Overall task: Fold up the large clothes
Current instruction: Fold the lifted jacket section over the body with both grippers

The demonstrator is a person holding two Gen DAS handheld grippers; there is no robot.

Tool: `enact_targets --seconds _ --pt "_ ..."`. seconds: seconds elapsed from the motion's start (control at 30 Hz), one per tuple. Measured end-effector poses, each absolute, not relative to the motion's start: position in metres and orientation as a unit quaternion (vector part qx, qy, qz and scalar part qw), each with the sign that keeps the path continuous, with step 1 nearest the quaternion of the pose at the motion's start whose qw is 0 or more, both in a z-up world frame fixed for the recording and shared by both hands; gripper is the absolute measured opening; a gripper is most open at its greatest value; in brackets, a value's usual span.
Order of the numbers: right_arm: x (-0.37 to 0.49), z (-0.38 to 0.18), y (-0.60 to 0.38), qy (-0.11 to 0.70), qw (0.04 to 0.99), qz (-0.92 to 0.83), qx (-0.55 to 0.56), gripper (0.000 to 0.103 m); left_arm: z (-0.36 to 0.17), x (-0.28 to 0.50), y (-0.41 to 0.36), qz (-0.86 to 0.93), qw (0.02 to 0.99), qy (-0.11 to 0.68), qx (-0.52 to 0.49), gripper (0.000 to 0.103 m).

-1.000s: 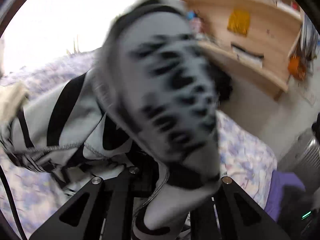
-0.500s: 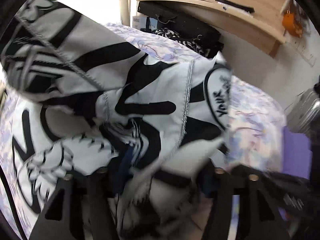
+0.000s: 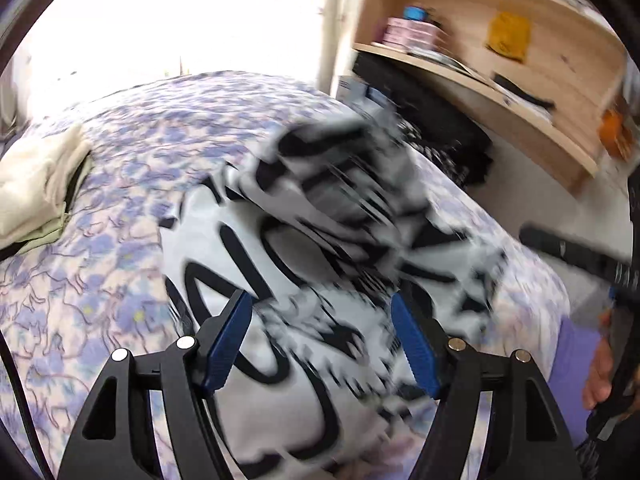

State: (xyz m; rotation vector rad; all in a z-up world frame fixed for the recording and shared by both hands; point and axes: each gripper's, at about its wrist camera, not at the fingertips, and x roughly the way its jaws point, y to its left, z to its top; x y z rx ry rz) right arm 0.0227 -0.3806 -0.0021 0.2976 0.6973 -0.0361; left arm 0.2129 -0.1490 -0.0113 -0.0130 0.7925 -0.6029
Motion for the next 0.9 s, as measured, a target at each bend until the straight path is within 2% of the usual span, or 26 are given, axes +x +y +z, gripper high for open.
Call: enact_targets --seconds 0.27,0.3,0.33,0.37,0.43,0.57,0.73,0.9 --pt "0.086 -0.045 -0.376 0.449 0.891 0.039 0.052 0.047 -0.018 0.289 -0.185 -0.286 0.872 0.398 -0.023 0.068" --pt "0.089 -0.053 -0.376 0.458 0.886 0.040 0.052 0.043 -0.019 0.293 -0.191 -0.288 0.871 0.398 -0.018 0.067" --pt "0.089 -0.059 -0.379 0.464 0.883 0.043 0.060 0.029 -0.020 0.299 -0.200 -0.287 0.872 0.396 -0.008 0.067" --pt "0.087 -0.063 -0.383 0.465 0.882 0.037 0.066 0.023 -0.021 0.306 -0.210 -0.285 0.874 0.394 0.001 0.067" --pt "0.080 -0.066 -0.397 0.463 0.879 0.038 0.111 0.021 -0.021 0.320 -0.230 -0.284 0.873 0.396 0.009 0.067" --pt "0.067 -0.077 -0.424 0.467 0.858 0.035 0.213 0.020 -0.033 0.345 -0.269 -0.275 0.866 0.417 0.020 0.067" --pt "0.063 -0.102 -0.431 0.495 0.833 0.010 0.248 0.020 -0.078 0.355 -0.314 -0.236 0.840 0.475 0.117 0.067" --pt "0.069 -0.084 -0.431 0.493 0.830 0.023 0.259 0.026 -0.060 0.330 -0.296 -0.272 0.835 0.465 0.107 0.067"
